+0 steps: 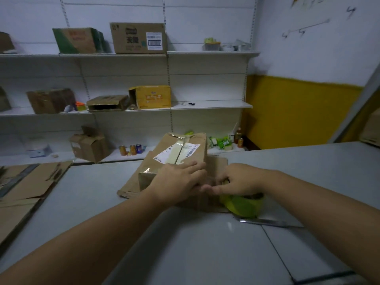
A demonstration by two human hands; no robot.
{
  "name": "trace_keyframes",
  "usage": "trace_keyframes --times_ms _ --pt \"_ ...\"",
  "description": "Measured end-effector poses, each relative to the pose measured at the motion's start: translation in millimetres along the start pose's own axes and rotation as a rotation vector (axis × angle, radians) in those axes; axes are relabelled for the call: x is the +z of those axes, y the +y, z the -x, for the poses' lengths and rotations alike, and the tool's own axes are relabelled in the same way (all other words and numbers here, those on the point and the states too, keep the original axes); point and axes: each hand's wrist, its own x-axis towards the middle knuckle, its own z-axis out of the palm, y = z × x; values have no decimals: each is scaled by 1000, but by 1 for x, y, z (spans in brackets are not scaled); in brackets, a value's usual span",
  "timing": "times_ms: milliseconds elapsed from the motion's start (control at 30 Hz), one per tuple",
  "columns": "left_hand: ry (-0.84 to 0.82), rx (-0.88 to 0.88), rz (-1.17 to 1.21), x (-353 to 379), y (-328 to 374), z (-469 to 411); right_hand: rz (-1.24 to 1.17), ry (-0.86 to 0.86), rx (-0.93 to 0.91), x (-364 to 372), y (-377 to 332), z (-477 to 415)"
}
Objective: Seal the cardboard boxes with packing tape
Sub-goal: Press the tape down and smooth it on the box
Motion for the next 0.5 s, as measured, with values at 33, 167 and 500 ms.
trace_keyframes --times_ms 33,167,500 --pt "15 11 27 -9 -2 5 -17 4 -20 -5 -7 3" --pt "68 19 5 -39 -13 50 -12 60 -240 -21 -48 19" --pt "167 3 -38 -70 -6 139 -110 -264 -117 -3 -21 76"
